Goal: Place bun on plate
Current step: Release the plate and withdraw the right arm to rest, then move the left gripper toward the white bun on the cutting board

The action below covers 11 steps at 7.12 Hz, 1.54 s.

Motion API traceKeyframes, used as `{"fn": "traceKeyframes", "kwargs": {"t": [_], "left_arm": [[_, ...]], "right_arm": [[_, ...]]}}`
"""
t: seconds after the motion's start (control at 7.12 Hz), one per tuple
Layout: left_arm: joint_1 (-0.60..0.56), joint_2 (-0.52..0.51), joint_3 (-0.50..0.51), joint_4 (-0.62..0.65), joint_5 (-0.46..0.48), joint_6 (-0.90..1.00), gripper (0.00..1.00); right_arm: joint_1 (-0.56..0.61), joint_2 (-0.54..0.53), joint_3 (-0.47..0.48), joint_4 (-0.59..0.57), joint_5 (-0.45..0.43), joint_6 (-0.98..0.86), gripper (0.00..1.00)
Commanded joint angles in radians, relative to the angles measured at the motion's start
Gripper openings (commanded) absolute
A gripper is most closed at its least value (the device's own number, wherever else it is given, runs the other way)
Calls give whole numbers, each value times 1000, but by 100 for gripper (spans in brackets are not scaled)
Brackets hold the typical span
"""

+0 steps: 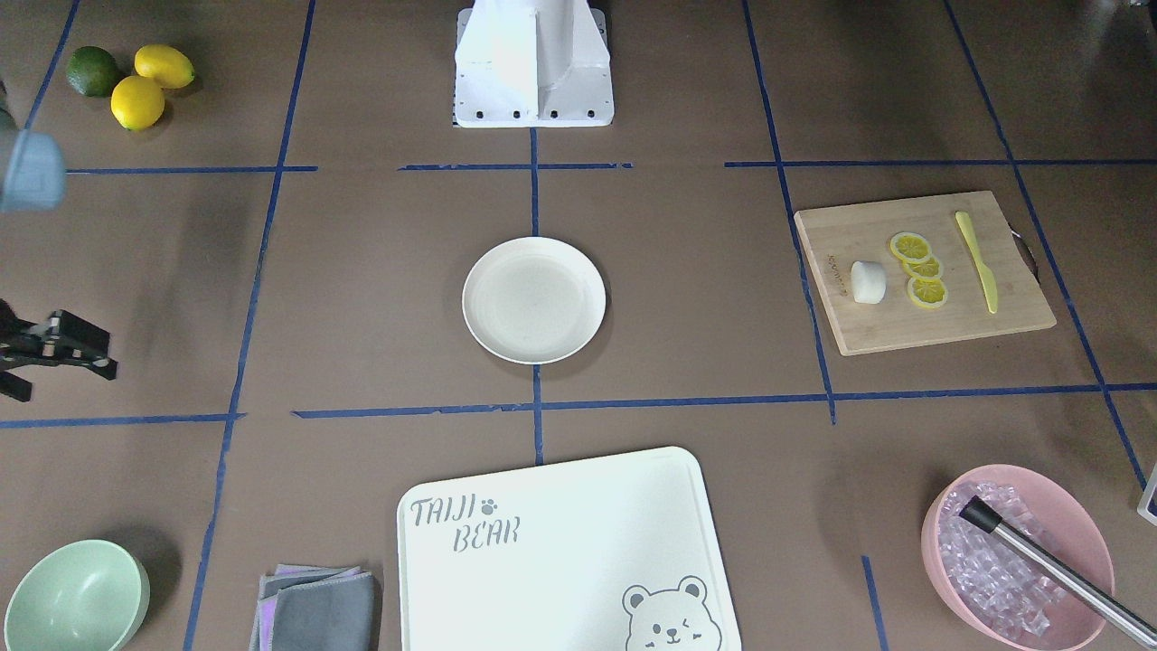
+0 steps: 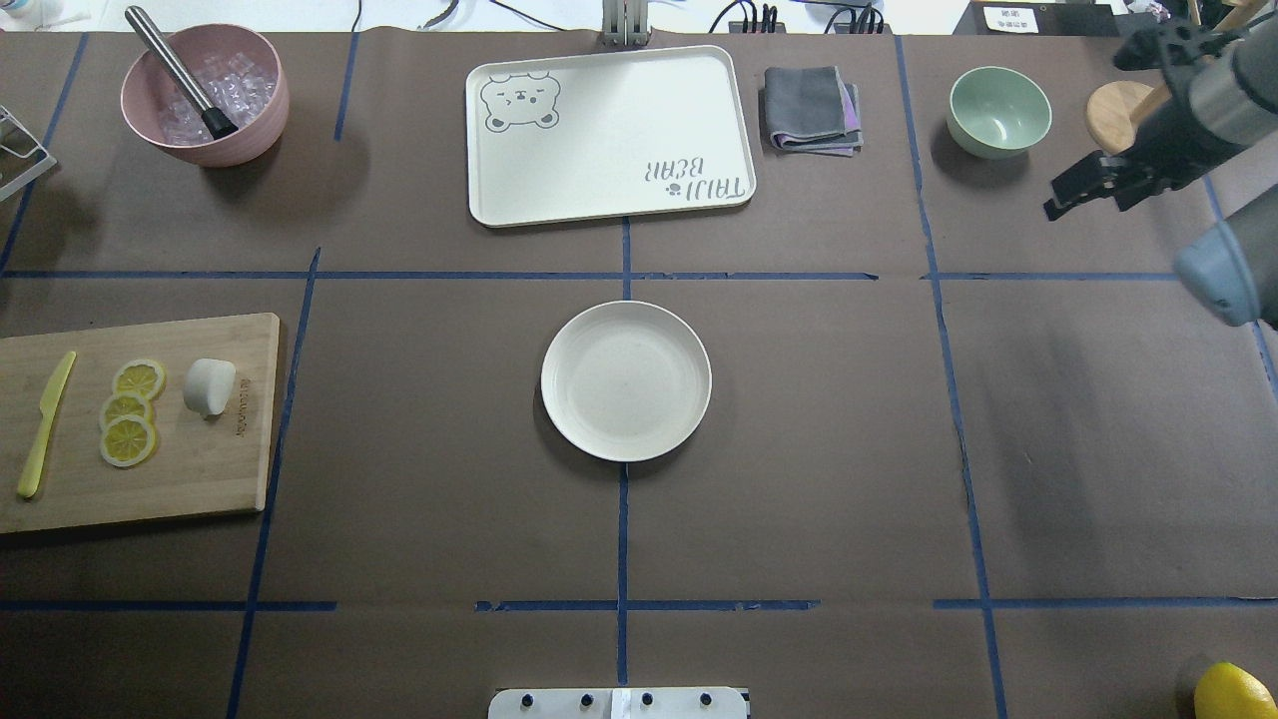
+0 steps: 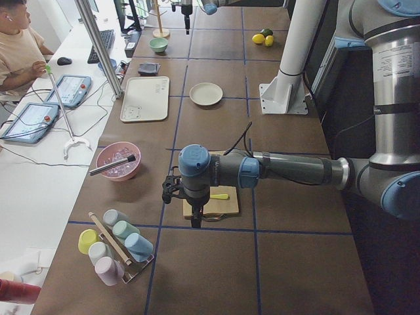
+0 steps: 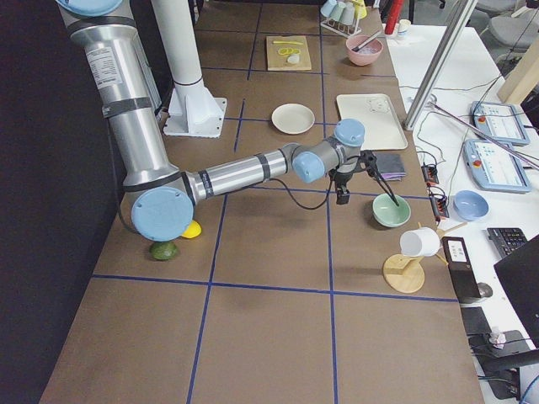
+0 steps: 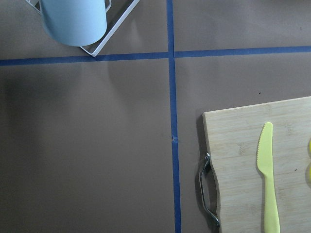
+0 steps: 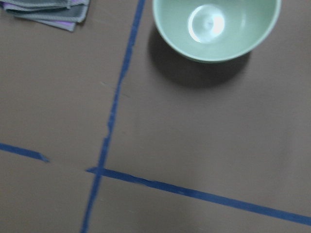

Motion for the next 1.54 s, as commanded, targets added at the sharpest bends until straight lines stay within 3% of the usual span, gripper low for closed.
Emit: {"fn": "traceKeyframes", "kwargs": {"t": [0.0, 0.28, 0.56, 0.84, 0.98, 1.12, 1.4], "left_arm": [[6, -14, 3, -2, 1, 0, 100], [6, -42, -6, -2, 3, -2, 100], [8, -106, 27, -2, -4, 7, 100], [17, -108, 11, -23, -4, 9, 100], [84, -105, 2, -145, -5, -5, 100], [163, -114, 0, -169, -5, -125, 100], [405, -152, -46, -248, 15, -528, 100]], "right_arm": [[164, -139, 26, -37, 27, -260, 100], [302, -227, 69, -184, 15, -478, 100], [395, -423, 170, -186, -32, -478, 100], [387, -431, 209, -185, -28, -416, 100], [366, -425, 209, -185, -23, -415, 100], [355, -422, 209, -185, -23, -413, 100], [349, -422, 209, -175, -23, -413, 100]]}}
